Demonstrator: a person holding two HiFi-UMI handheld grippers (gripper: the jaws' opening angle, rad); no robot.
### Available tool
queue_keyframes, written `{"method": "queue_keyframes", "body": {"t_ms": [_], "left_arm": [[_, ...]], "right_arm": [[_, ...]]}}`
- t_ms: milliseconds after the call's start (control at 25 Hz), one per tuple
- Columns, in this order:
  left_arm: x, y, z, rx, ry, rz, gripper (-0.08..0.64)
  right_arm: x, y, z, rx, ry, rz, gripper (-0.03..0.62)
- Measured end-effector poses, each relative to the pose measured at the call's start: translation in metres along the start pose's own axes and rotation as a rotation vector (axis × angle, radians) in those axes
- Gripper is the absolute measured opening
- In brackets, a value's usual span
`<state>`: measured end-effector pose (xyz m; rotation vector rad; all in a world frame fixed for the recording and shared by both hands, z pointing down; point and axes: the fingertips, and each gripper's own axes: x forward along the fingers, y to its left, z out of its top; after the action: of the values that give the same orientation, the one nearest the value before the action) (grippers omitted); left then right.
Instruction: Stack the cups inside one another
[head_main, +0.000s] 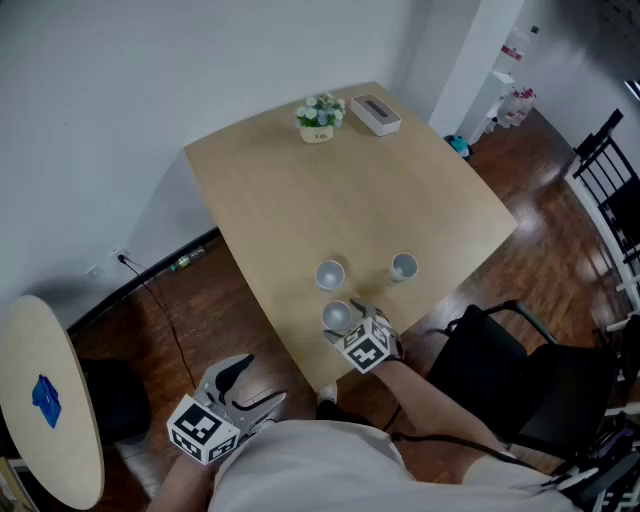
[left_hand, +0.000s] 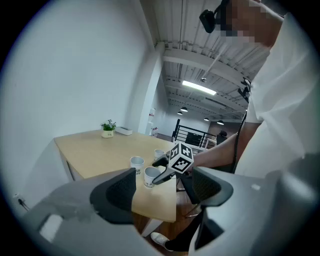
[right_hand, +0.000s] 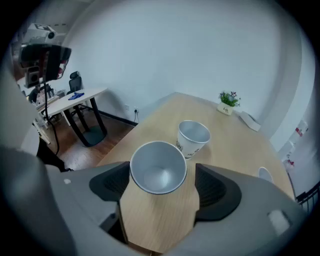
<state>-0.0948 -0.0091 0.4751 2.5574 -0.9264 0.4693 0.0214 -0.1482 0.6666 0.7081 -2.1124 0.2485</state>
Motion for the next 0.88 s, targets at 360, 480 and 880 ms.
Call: {"method": "queue_keyframes", "body": {"t_ms": [360, 480, 880], "left_arm": [[0.063, 0.014, 0.032, 0.000, -0.007, -0.013, 0.368], [0.083, 0.015, 0.040, 0.002, -0.008, -0.041, 0.368], [0.134, 0.000, 0.072, 0.041, -0.025, -0.117, 0.368]], "right_arm": [[-0.023, -0.027, -0.004, 0.001, -0.029, 0.088, 0.364], [-0.059, -0.054, 0.004, 0.022, -0.069, 0.065, 0.362], [-0.126, -0.203, 0.000, 0.148, -0.162, -0.180, 0.362]]}}
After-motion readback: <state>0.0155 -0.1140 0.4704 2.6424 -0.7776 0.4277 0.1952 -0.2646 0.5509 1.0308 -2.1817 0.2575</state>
